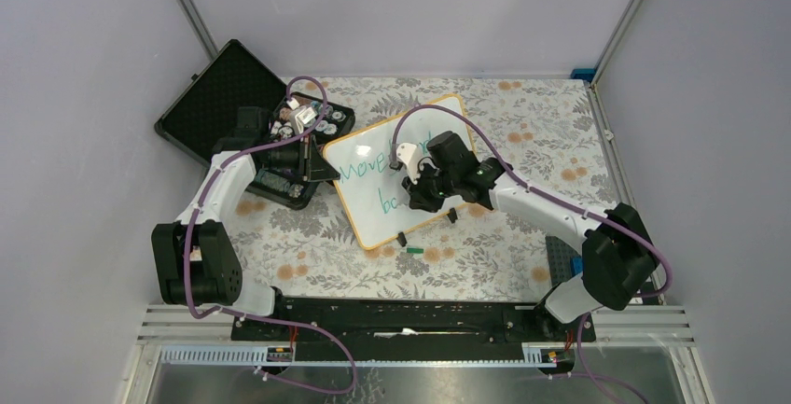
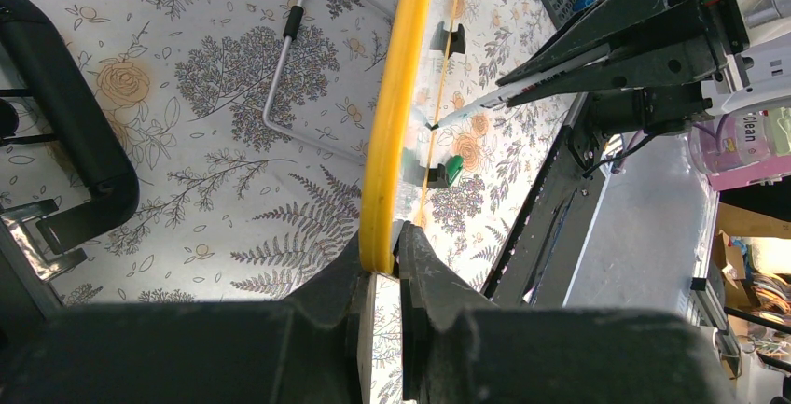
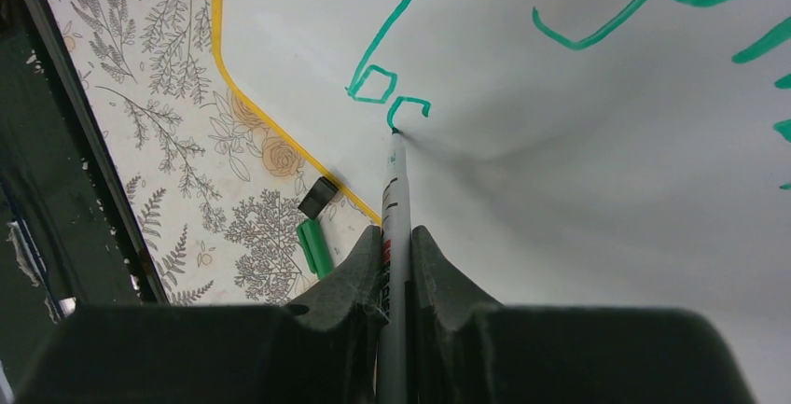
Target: Write a sentence on the whiteboard
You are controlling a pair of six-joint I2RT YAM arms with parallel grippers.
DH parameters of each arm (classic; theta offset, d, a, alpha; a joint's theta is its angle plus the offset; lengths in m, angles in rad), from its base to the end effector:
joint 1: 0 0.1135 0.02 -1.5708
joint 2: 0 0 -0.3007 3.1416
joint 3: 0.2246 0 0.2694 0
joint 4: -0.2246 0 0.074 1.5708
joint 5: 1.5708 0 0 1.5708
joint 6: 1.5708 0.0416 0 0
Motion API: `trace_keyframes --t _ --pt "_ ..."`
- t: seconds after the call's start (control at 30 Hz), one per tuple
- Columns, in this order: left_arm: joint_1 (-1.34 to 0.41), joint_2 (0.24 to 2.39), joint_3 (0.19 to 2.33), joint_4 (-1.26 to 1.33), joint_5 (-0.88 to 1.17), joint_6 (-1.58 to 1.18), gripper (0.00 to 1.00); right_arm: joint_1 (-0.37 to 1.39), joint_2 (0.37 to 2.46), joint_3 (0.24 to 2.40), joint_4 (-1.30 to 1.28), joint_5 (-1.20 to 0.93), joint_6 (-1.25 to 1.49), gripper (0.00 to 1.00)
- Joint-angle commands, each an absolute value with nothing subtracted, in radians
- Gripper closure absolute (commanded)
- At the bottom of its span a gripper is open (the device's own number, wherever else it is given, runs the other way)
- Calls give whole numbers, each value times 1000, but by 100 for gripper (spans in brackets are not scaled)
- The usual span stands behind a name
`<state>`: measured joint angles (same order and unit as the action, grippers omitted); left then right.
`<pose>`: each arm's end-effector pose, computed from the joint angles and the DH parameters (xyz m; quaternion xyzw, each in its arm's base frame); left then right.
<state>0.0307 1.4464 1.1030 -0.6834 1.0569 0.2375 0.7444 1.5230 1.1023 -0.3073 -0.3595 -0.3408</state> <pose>0.3000 -0.0270 0.2991 0.2206 0.8134 -0.4503 0.2949 0.2506 0.2507 0.2862 -0.5262 0.7311 0.2405 0.3616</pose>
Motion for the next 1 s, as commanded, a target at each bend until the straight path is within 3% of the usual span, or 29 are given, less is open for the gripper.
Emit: trace_keyframes --t 0.0,0.97 --pt "27 1431 1100 -626 959 309 100 738 1487 1103 -293 -263 -373 100" --pt "26 1429 1092 -626 957 316 100 739 1532 1195 -296 -305 -354 100"
